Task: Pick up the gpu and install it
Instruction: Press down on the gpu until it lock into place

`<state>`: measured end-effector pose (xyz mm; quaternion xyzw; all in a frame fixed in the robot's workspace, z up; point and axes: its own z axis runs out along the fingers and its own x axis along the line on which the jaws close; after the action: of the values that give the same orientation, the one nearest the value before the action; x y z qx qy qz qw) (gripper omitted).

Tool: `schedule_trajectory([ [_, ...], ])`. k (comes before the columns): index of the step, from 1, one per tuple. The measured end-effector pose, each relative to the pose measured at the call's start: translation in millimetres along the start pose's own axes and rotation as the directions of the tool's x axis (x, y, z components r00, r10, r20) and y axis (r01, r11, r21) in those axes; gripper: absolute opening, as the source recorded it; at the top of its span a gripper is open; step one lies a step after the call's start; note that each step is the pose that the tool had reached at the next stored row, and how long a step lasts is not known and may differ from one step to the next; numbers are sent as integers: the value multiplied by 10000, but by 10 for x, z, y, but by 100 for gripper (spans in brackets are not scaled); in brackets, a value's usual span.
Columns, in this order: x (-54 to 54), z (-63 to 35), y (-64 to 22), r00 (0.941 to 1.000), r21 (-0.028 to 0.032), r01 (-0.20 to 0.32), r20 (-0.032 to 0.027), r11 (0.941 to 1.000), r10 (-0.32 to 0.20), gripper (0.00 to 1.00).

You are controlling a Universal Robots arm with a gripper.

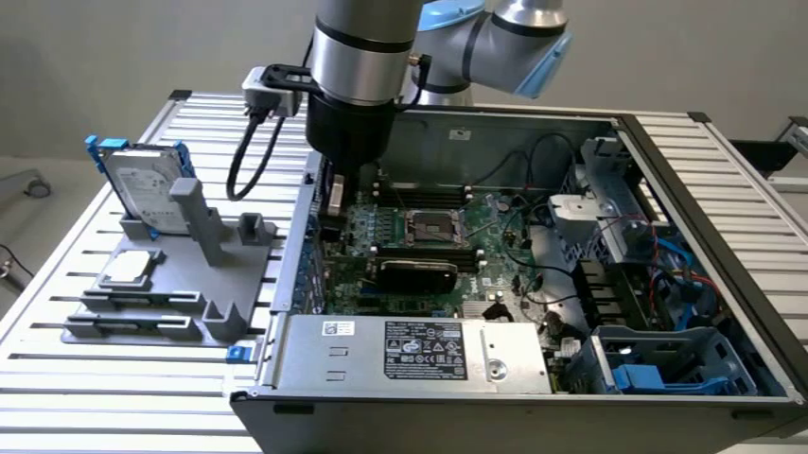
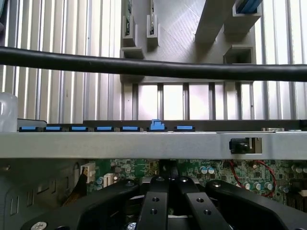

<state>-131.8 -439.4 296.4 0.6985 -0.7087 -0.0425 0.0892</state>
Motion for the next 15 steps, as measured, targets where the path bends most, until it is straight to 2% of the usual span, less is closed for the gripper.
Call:
schedule_trajectory([
  [6, 2, -27, 5, 10000, -55, -3, -22, 10000, 3, 11],
  [15, 3, -29, 5, 10000, -93, -12, -67, 10000, 12, 11],
])
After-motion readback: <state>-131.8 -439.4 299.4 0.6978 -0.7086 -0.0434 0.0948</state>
